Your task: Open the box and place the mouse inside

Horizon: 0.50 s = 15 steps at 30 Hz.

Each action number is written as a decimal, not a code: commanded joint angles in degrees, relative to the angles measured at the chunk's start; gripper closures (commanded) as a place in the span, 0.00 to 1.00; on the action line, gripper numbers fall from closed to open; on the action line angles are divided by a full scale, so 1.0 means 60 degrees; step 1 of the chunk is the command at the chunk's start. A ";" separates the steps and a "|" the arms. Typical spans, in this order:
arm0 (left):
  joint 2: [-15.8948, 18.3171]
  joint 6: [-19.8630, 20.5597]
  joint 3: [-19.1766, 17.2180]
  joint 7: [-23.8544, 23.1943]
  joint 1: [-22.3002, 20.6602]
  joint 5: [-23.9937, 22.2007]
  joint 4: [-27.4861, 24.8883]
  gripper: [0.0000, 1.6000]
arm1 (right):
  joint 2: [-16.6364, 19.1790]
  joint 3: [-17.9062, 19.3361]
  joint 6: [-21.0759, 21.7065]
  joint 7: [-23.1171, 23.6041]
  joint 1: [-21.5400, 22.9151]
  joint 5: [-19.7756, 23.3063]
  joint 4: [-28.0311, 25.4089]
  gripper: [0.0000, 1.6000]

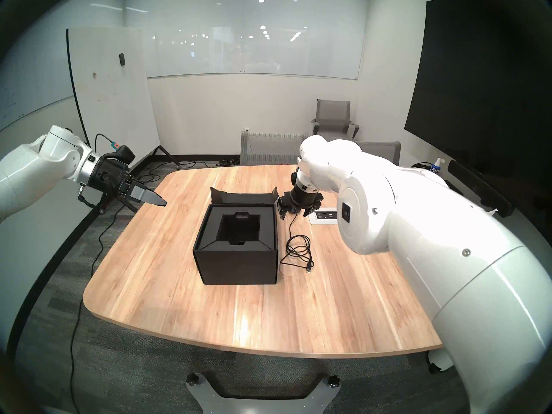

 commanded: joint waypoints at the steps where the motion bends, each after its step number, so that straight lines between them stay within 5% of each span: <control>1: -0.0008 0.0003 -0.0133 -0.0200 -0.0186 -0.0071 -0.0023 0.00 | 0.0015 0.0034 -0.0018 -0.0366 -0.0015 0.0104 0.0407 0.00; 15: -0.0006 -0.0005 -0.0126 -0.0174 -0.0185 -0.0084 -0.0028 0.00 | -0.0019 0.0371 -0.0116 -0.0912 -0.0381 0.0320 0.0621 0.00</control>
